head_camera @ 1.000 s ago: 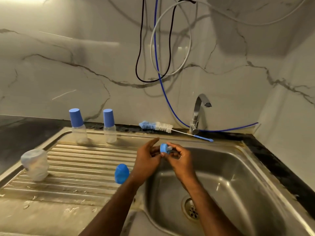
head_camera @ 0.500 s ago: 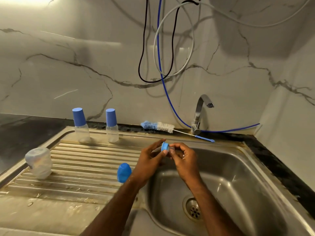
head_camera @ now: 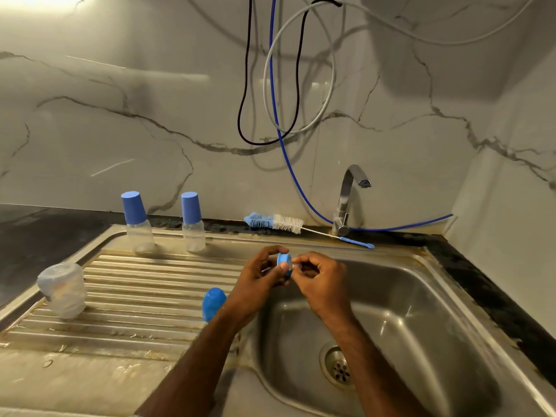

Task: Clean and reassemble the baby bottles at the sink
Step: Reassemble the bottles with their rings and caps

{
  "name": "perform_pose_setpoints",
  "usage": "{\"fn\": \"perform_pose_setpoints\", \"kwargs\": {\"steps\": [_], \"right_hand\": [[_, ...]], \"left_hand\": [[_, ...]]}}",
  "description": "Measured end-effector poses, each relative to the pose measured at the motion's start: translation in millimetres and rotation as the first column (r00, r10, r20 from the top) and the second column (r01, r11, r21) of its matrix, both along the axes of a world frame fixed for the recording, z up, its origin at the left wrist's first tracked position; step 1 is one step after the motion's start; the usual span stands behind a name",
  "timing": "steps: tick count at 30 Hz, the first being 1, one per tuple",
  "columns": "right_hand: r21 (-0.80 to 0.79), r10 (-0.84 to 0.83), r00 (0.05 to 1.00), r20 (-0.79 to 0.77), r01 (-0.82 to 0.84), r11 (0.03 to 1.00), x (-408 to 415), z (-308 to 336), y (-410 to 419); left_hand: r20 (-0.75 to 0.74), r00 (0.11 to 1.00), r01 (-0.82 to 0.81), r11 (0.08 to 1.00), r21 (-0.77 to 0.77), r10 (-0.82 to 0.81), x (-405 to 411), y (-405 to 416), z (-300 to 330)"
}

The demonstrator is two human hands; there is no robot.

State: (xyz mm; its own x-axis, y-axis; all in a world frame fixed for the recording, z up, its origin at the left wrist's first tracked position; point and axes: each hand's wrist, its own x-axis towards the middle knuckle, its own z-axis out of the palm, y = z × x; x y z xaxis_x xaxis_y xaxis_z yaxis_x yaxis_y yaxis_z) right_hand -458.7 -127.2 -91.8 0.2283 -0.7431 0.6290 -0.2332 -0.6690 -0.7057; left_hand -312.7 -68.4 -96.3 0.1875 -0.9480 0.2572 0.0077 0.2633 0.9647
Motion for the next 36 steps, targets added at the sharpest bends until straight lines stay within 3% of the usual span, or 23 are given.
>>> {"fn": "perform_pose_setpoints", "kwargs": {"steps": [4,8,11,15,22,30,32,36], "right_hand": [[-0.022,0.022,0.999,0.048,-0.021,1.0,3.0,3.1,0.7],[0.223,0.09,0.97,0.227,-0.142,0.964,1.8,8.3,-1.2],[0.27,0.165,0.971,0.172,-0.208,0.94,-2.9,8.4,-1.0],[0.244,0.159,0.986,0.047,-0.166,0.955,-2.8,6.3,-0.6],[0.347,0.198,0.973,0.119,-0.228,0.91,-7.7,9.2,-7.8],[0.497,0.252,0.855,0.454,-0.477,0.724,-19.7,1.8,-14.6],[0.492,0.269,0.851,0.451,-0.488,0.721,-20.7,0.9,-14.4],[0.427,0.356,0.884,0.305,-0.46,0.778,-19.6,4.2,-9.9]], "left_hand": [[-0.212,0.977,0.028,0.999,-0.032,-0.034,-4.3,0.4,3.6],[-0.427,0.897,0.123,0.992,0.004,-0.109,-5.1,-1.0,3.6],[-0.382,0.918,0.123,0.992,0.025,-0.104,-4.2,-2.1,1.4],[-0.322,0.945,0.078,0.997,0.024,-0.066,-2.8,-1.7,-0.4],[-0.367,0.926,0.122,0.99,0.064,-0.091,-1.3,-2.8,-2.5],[-0.483,0.862,0.204,0.978,0.048,-0.156,-5.1,-5.5,-2.6],[-0.488,0.859,0.214,0.975,0.062,-0.157,-6.9,-5.3,-4.2],[-0.45,0.881,0.221,0.968,0.121,-0.145,-4.5,-4.9,-6.0]]}}
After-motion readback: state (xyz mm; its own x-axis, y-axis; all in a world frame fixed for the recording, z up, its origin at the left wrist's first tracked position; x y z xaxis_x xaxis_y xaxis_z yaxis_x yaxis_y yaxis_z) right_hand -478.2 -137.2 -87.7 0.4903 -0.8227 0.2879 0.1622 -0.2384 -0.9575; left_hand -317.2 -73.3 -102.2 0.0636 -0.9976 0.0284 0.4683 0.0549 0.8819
